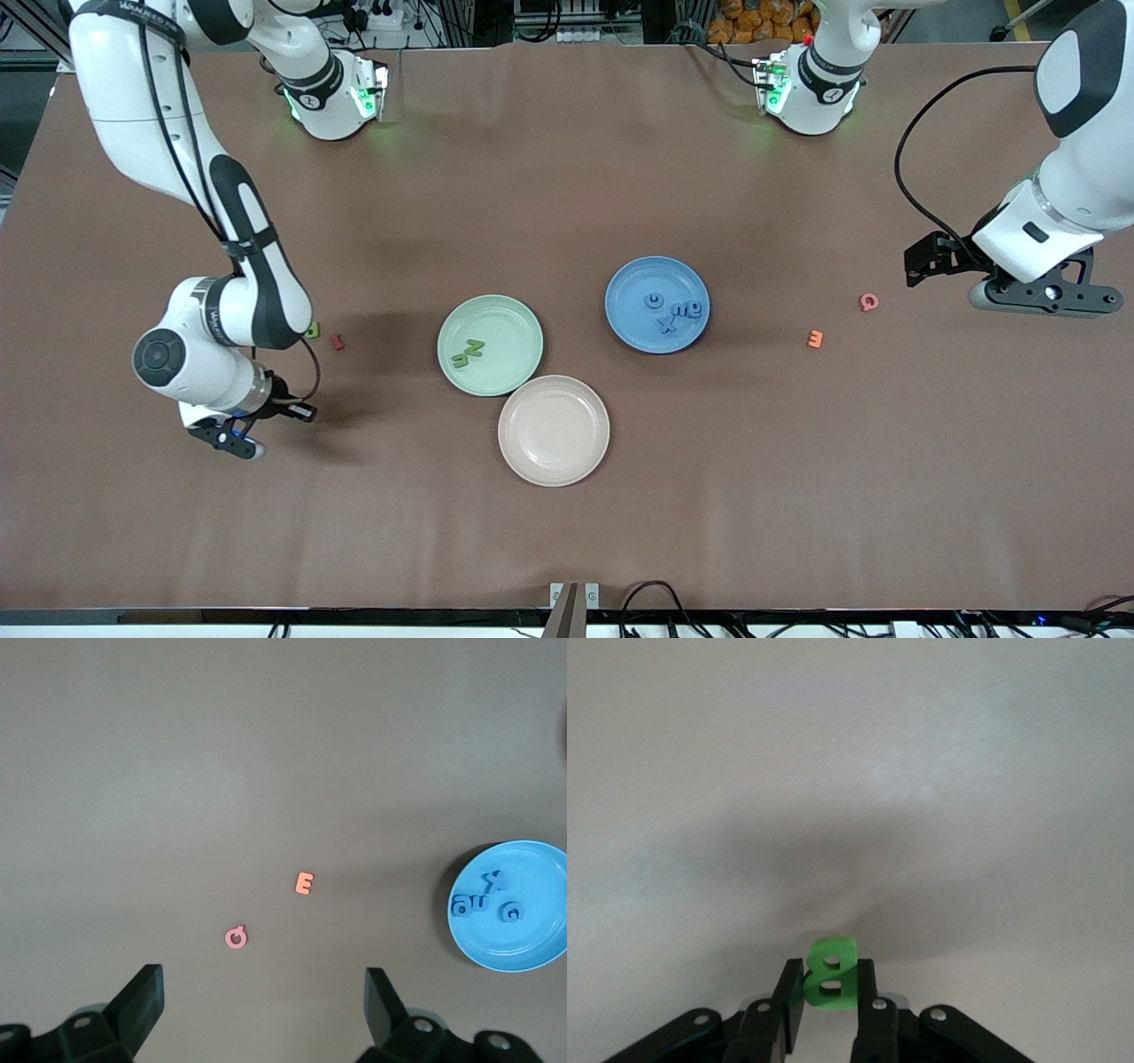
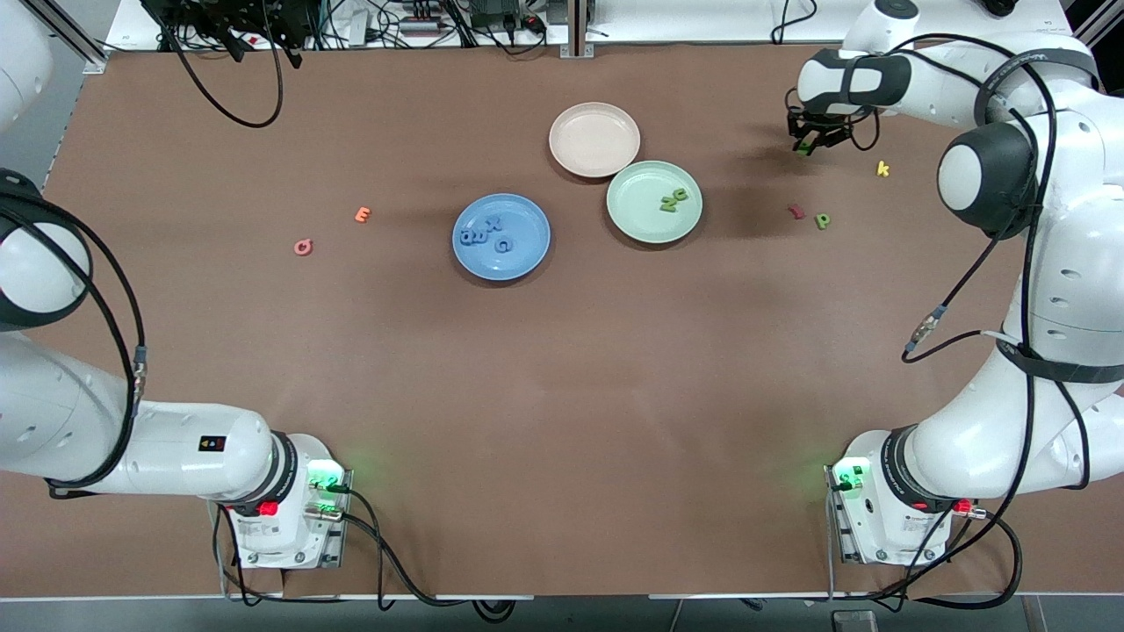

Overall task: Sort letters by color into matching plates
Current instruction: 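Carry the green B over the green plate and open the right gripper, then move the right gripper back to the green p beside the pink I, then lower the right gripper and grasp the green p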

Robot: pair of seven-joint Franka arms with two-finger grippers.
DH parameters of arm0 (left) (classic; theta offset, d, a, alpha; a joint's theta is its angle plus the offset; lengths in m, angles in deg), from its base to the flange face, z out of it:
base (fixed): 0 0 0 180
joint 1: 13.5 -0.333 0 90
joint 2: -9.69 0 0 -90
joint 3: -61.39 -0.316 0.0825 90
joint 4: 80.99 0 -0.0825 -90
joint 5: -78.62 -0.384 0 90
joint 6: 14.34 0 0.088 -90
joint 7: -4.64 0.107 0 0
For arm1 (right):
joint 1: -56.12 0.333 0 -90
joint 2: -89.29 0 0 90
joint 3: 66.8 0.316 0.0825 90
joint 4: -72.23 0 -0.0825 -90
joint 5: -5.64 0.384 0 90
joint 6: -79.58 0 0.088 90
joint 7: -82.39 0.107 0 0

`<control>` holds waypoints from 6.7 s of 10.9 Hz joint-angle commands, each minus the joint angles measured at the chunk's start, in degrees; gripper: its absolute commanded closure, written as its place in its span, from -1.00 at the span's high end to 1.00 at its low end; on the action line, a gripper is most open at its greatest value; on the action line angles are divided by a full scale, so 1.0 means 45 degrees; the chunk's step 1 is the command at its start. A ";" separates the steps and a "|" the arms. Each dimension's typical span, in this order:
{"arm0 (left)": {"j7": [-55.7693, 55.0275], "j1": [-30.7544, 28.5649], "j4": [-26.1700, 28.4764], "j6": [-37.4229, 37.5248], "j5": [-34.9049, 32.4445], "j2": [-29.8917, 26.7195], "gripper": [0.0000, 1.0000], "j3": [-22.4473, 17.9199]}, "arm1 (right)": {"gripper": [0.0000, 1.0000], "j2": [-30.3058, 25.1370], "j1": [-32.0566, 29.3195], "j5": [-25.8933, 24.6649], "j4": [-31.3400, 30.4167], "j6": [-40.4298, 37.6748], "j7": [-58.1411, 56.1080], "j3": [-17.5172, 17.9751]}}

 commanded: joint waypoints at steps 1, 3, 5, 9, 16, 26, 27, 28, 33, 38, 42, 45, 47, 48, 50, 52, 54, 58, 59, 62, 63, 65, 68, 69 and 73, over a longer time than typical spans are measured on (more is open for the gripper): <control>0.0119 0.0099 -0.0631 0.0827 0.0050 0.0049 1.00 -0.0060 | -0.59 -0.0493 0.0954 -0.0149 -0.0325 -0.0452 0.1176 0.0001; 0.0197 0.0099 -0.0903 0.1705 0.0050 0.0069 1.00 -0.0060 | -0.59 -0.0533 0.1696 -0.0149 -0.0286 -0.0707 0.2094 0.0020; 0.0197 0.0099 -0.1585 0.2603 0.0030 0.0146 1.00 -0.0080 | -0.59 -0.0747 0.2457 -0.0149 -0.0208 -0.1214 0.3013 0.0021; 0.0197 0.0060 -0.2289 0.2686 -0.0164 0.0205 1.00 -0.0275 | -0.59 -0.0922 0.4176 -0.0012 -0.0013 -0.1779 0.5103 0.0021; 0.0118 -0.0135 -0.2722 0.2295 0.0069 0.0362 1.00 -0.0216 | -0.01 -0.0787 0.6210 0.0027 0.0124 -0.2329 0.7644 0.0040; 0.0216 -0.0174 -0.2918 0.2354 0.0713 0.0050 1.00 -0.0158 | 1.00 -0.0982 0.4768 -0.0148 -0.0051 -0.2466 0.4354 -0.0643; 0.0216 -0.0232 -0.2782 0.2354 0.0811 -0.0028 1.00 -0.0177 | 1.00 -0.1040 0.4398 -0.0168 -0.0167 -0.2485 0.3301 -0.0643; 0.0197 -0.0252 -0.2490 0.2277 0.0812 -0.0145 1.00 -0.0158 | 1.00 -0.1195 0.4046 -0.0419 -0.0401 -0.2486 0.2150 -0.0643; 0.0178 -0.0252 -0.1490 0.1417 0.0812 -0.0693 1.00 -0.0177 | 1.00 -0.2561 0.2833 -0.1318 -0.2039 -0.2175 -0.2154 -0.0624; 0.0021 -0.0233 -0.1726 0.1338 0.0772 -0.0596 1.00 0.0096 | 1.00 -0.4476 0.2402 -0.1360 -0.5768 0.1024 -0.4361 -0.0624; 0.0118 -0.0252 -0.1667 0.1338 0.0753 -0.0537 1.00 0.0018 | 1.00 -0.5278 0.1974 -0.1379 -0.7022 0.1635 -0.6567 -0.0624; 0.0099 -0.0253 -0.1667 0.1377 0.0753 -0.0537 1.00 -0.0002 | 1.00 -0.5338 0.1370 -0.1379 -0.7200 0.1927 -0.8324 -0.0604; 0.0080 -0.0252 -0.1667 0.1416 0.0772 -0.0537 1.00 -0.0002 | 1.00 -0.5163 0.0842 -0.1399 -0.7316 0.2433 -0.9438 -0.0585; 0.0060 -0.0272 -0.1648 0.1436 0.0773 -0.0537 1.00 -0.0002 | 1.00 -0.5123 0.0704 -0.1399 -0.7510 0.2726 -0.9618 -0.0585; 0.0099 -0.0486 -0.1648 0.1436 0.0812 -0.0537 1.00 -0.0002 | 1.00 -0.4987 0.0567 -0.1418 -0.7940 0.3371 -0.9891 -0.0585; 0.0080 -0.0506 -0.1609 0.1455 0.0812 -0.0517 1.00 -0.0002 | 1.00 -0.4558 0.0410 -0.1399 -0.8097 0.4034 -1.0030 -0.0546; 0.0080 -0.0506 -0.1608 0.1456 0.0831 -0.0478 1.00 -0.0002 | 1.00 -0.4362 0.0410 -0.1399 -0.8254 0.4349 -1.0030 -0.0526; 0.0099 -0.0701 -0.1628 0.1456 0.0870 -0.0361 1.00 -0.0002 | 1.00 -0.4069 0.0352 -0.1418 -0.8372 0.4663 -1.0030 -0.0526; 0.0099 -0.0702 -0.1609 0.1456 0.1102 -0.0341 1.00 -0.0002 | 0.98 -0.4049 0.0332 -0.1418 -0.8372 0.4701 -1.0049 -0.0526; 0.0119 -0.0702 -0.1608 0.1456 0.1124 -0.0341 1.00 -0.0002 | 0.75 -0.3971 0.0312 -0.1515 -0.8391 0.4877 -1.0049 -0.0526; 0.0119 -0.0702 -0.1608 0.1456 0.1124 -0.0322 1.00 -0.0002 | 0.68 -0.3874 0.0293 -0.1670 -0.8391 0.4974 -1.0049 -0.0526; 0.0138 -0.0702 -0.1628 0.1456 0.1124 -0.0263 1.00 -0.0002 | 0.60 -0.3737 0.0254 -0.1711 -0.8391 0.5131 -1.0049 -0.0526; 0.0158 -0.0682 -0.1628 0.1456 0.1124 -0.0205 1.00 -0.0002 | 0.17 -0.3697 0.0254 -0.1711 -0.8372 0.5132 -1.0049 -0.0526; 0.0158 -0.0682 -0.1628 0.1436 0.1124 -0.0205 1.00 -0.0002 | 0.00 -0.3697 0.0254 -0.1711 -0.8372 0.5132 -1.0049 -0.0526; 0.0177 -0.0663 -0.1648 0.1417 0.1124 -0.0185 1.00 0.0018 | -0.36 -0.3716 0.0254 -0.1692 -0.8352 0.5132 -1.0030 -0.0507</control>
